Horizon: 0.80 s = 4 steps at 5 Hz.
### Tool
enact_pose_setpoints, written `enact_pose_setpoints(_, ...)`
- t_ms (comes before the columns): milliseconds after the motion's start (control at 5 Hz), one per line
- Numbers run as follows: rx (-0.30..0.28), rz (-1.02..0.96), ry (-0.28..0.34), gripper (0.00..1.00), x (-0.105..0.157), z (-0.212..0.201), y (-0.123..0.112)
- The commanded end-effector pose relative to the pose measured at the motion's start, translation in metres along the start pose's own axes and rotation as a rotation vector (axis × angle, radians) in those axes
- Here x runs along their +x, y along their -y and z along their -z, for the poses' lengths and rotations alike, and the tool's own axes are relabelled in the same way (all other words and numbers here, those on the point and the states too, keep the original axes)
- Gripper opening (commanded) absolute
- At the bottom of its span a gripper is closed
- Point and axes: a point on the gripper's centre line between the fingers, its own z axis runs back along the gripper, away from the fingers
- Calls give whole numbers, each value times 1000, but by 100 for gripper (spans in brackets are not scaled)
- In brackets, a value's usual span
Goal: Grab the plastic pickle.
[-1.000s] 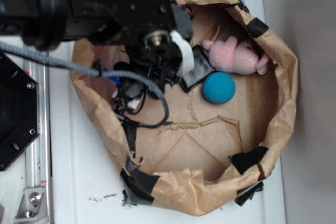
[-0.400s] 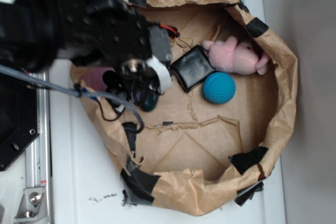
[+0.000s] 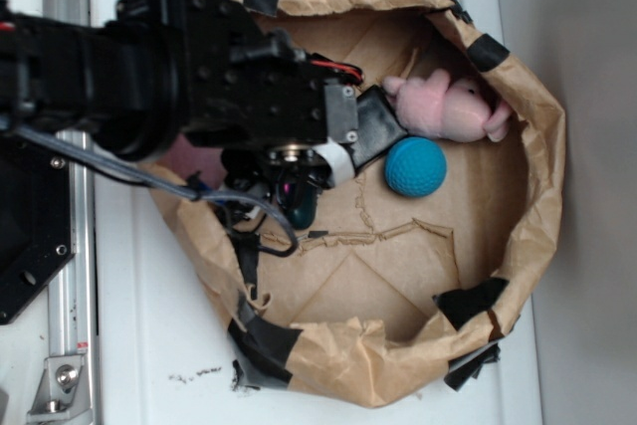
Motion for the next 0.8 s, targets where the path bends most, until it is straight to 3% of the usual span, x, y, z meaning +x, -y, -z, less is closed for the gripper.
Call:
enact_pose_setpoints(0,42,26,68,100,10,-9,6)
enact_pose_setpoints(200,55,-38,173,100,4,-35,7)
enact_pose_setpoints(600,31,-274,214,100,2,-52,5)
